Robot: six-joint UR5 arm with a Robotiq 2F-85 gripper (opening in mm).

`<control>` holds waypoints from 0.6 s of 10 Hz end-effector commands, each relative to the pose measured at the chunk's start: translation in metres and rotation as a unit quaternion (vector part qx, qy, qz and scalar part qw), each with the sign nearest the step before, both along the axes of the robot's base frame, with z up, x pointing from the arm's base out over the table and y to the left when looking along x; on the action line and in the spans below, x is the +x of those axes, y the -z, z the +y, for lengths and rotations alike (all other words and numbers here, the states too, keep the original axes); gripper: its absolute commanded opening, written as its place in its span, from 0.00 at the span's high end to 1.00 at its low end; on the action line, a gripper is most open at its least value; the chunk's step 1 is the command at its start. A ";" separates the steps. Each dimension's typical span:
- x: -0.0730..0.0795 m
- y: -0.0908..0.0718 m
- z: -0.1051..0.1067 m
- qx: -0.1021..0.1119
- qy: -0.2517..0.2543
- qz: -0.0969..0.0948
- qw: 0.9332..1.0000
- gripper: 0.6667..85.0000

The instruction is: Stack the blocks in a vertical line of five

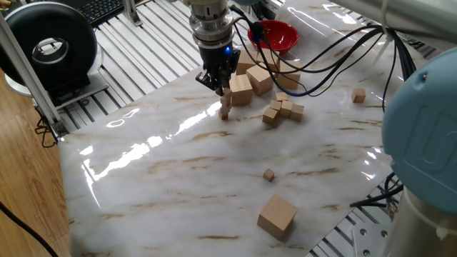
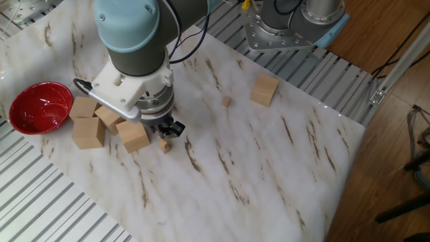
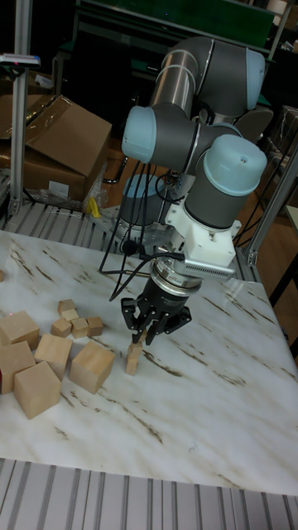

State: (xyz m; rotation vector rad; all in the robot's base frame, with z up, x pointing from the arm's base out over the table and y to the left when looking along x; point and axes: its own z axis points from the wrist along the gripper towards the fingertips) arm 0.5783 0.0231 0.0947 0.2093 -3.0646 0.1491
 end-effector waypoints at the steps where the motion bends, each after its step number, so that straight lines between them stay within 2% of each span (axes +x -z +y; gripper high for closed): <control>1: -0.001 -0.001 0.002 0.006 0.001 0.001 1.000 0.82; 6: -0.001 0.000 0.003 0.009 0.001 0.000 1.000 0.82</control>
